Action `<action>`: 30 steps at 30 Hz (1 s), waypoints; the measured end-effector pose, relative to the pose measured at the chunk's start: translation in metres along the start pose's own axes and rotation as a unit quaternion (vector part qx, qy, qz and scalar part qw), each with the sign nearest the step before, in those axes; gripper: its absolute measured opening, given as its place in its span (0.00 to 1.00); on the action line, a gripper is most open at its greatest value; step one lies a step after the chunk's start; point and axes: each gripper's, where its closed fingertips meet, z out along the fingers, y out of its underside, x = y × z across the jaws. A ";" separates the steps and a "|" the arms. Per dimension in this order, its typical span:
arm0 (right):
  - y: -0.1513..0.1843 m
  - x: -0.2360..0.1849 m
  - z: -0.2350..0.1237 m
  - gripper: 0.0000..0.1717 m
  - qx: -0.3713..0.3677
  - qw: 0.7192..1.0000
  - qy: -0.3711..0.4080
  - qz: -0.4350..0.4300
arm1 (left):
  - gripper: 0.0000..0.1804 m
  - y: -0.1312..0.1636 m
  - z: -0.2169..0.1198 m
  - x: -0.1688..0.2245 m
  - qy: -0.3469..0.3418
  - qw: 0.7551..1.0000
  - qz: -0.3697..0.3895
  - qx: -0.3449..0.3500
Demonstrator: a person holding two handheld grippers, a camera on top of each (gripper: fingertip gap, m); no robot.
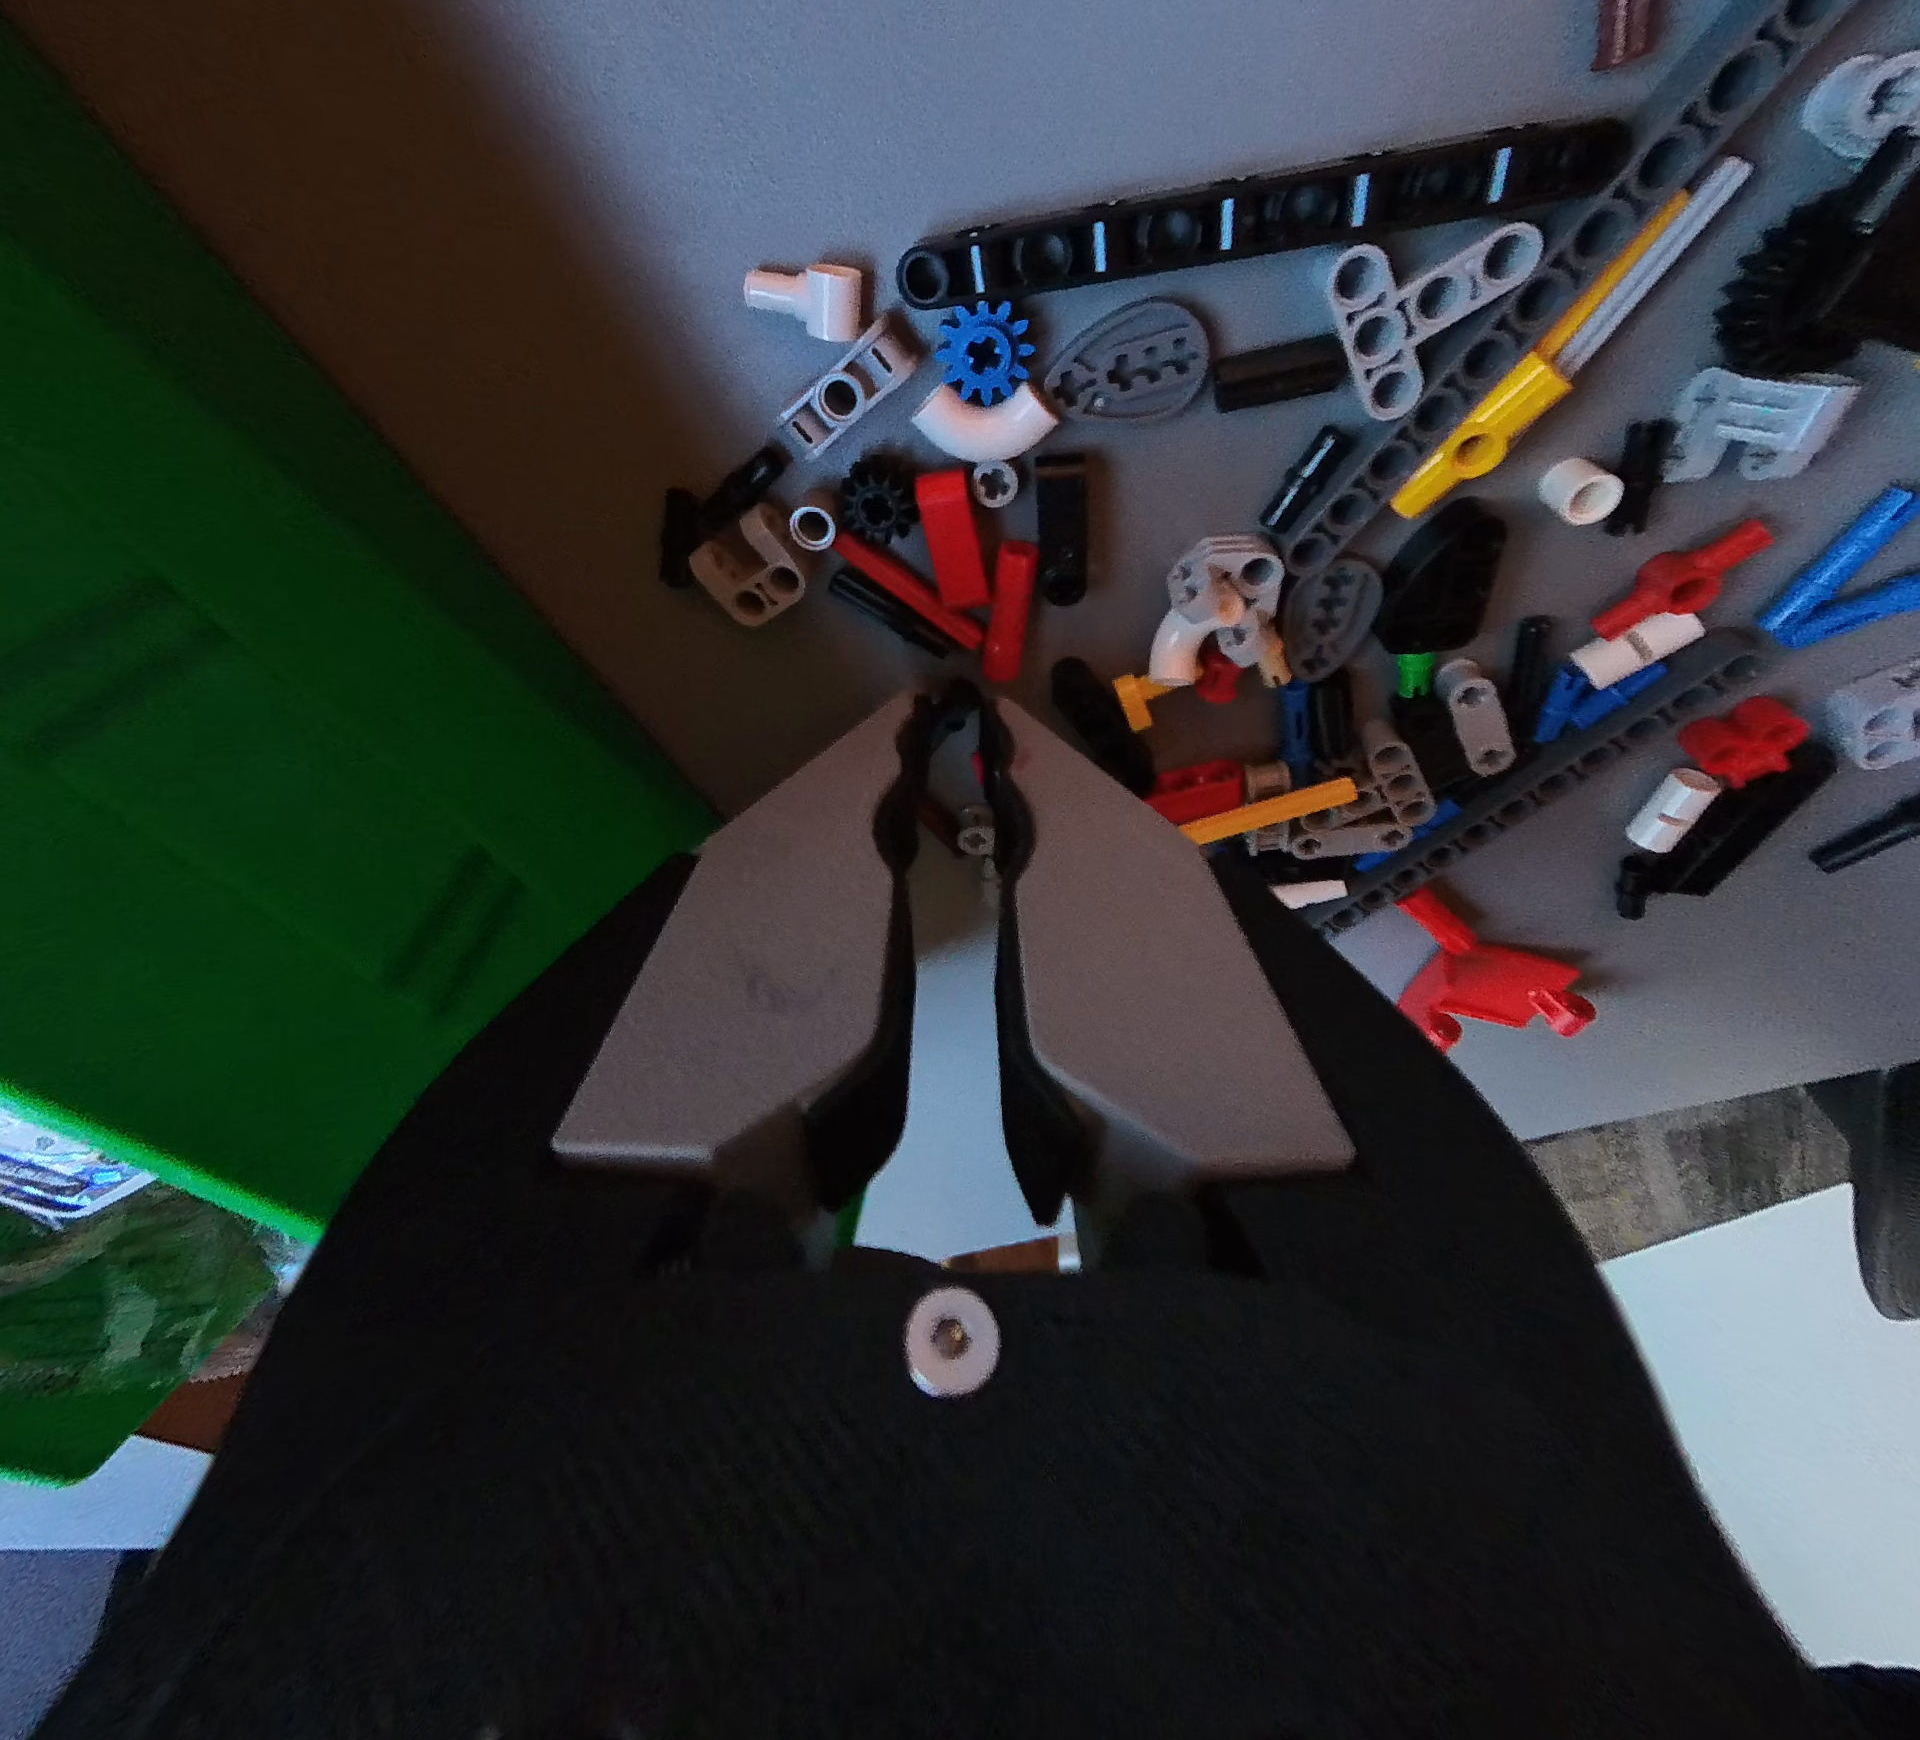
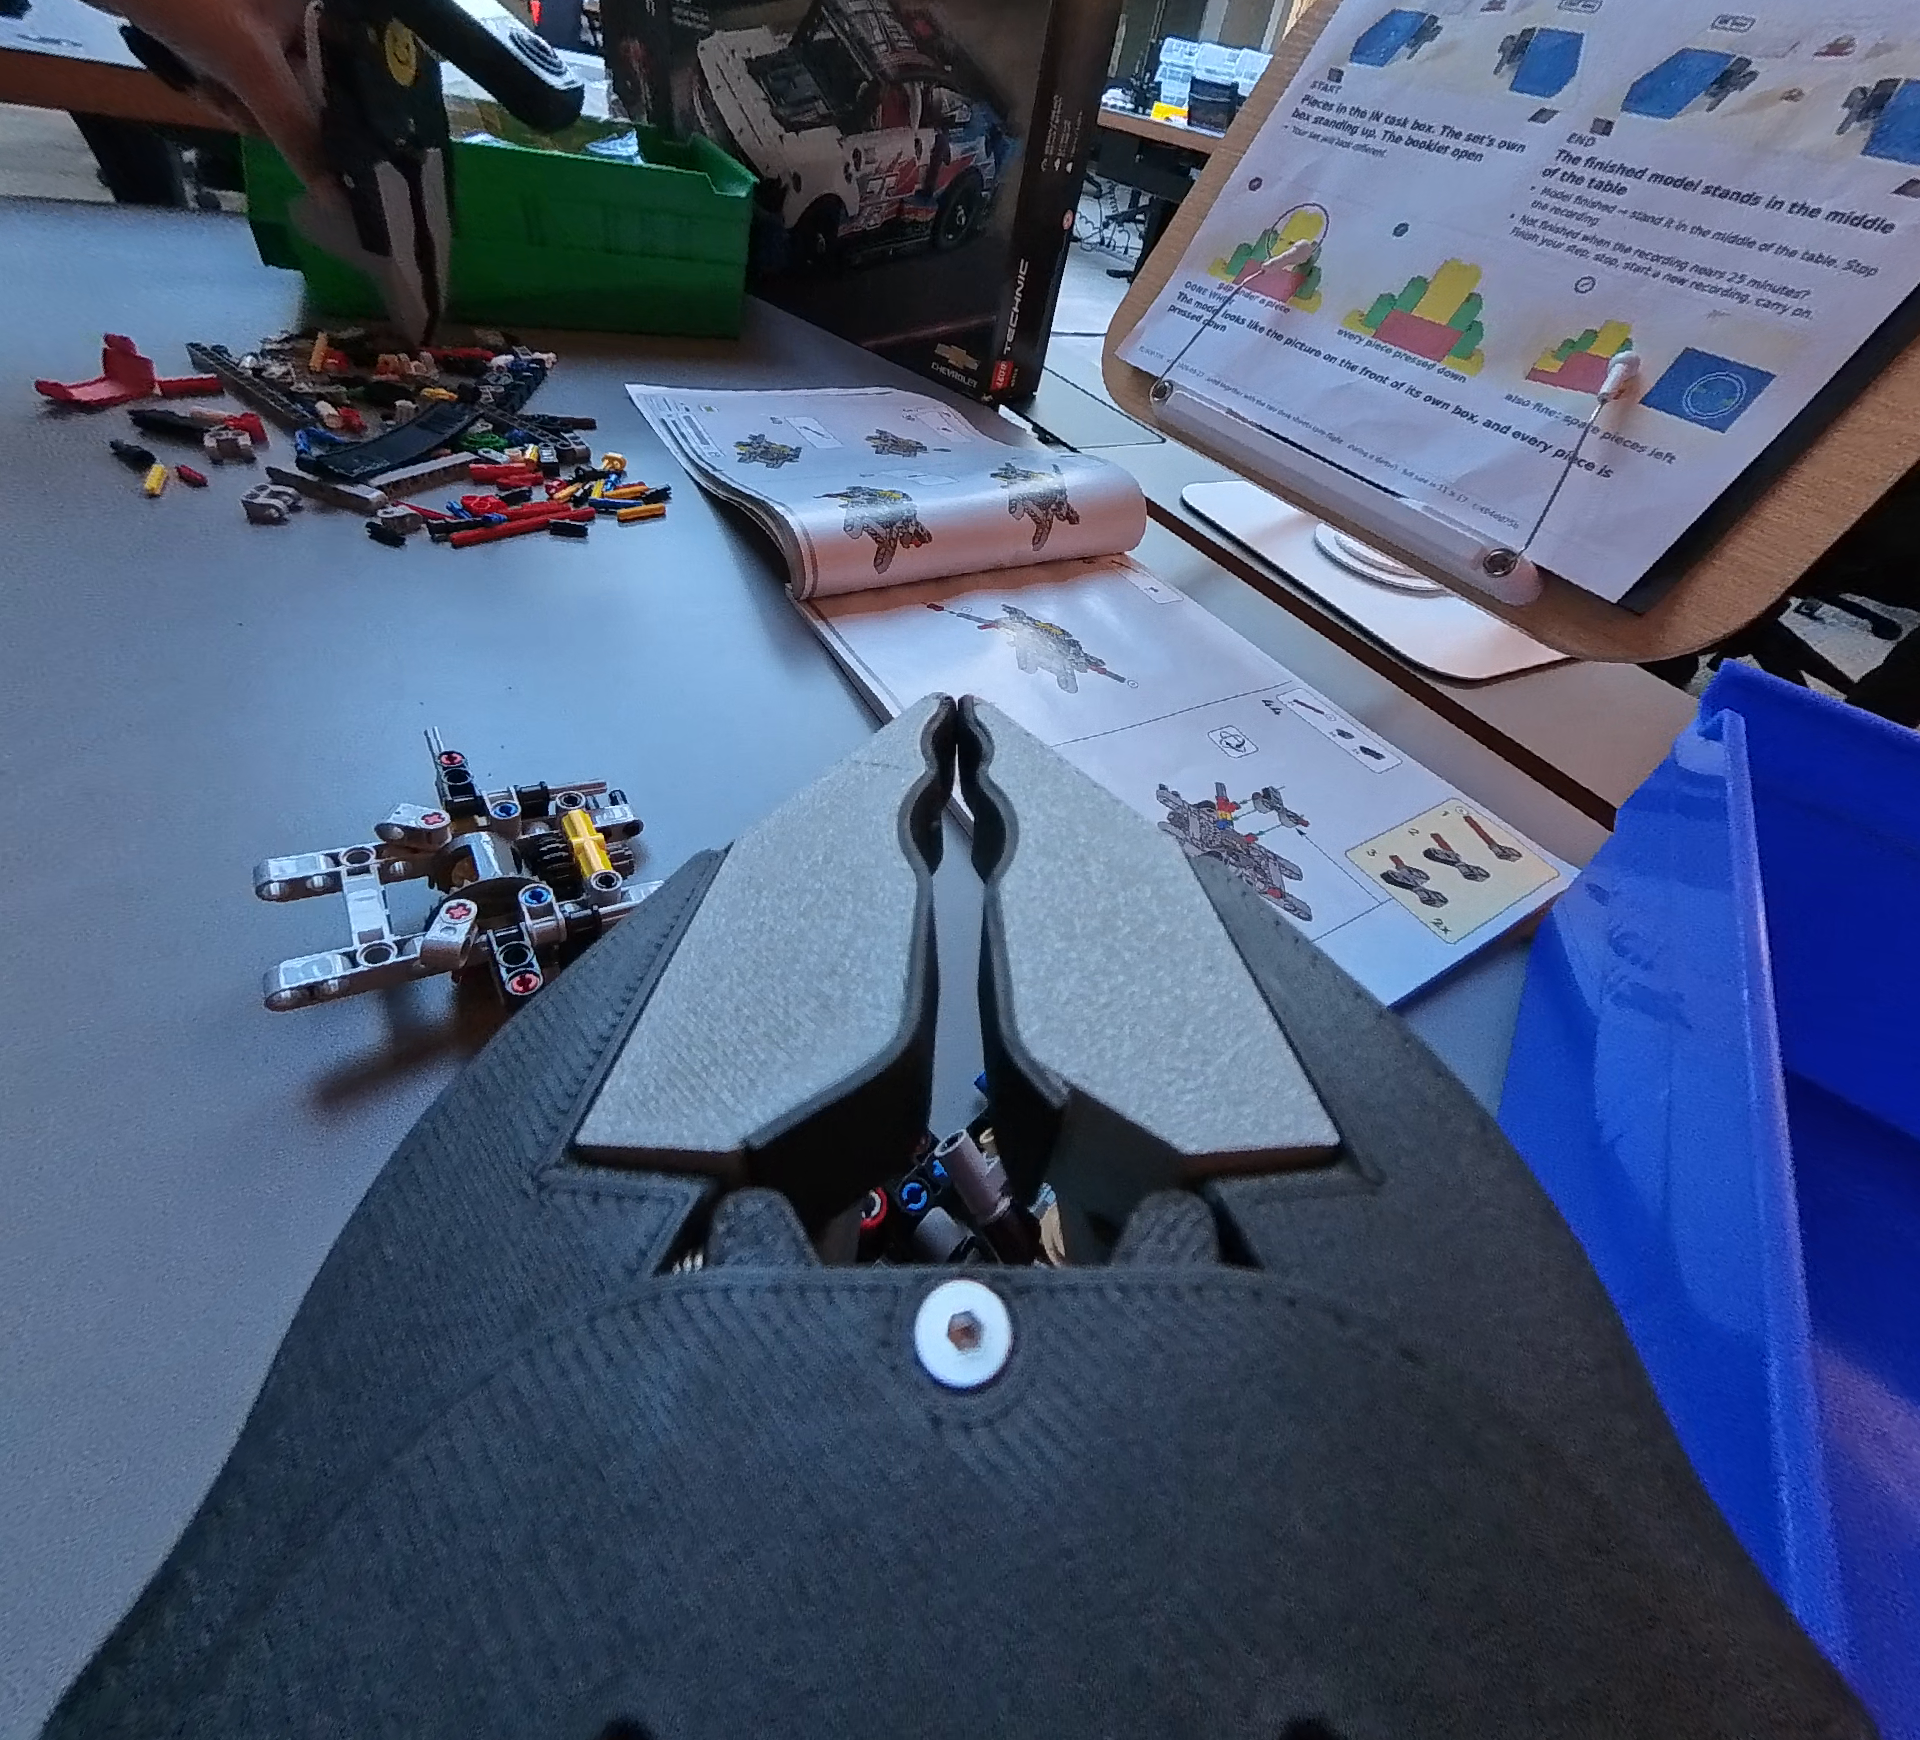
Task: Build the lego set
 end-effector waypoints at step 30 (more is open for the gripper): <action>-0.001 -0.001 -0.001 0.00 0.001 1.000 -0.002 -0.001 | 0.06 0.013 0.003 0.010 0.029 0.999 -0.014 -0.007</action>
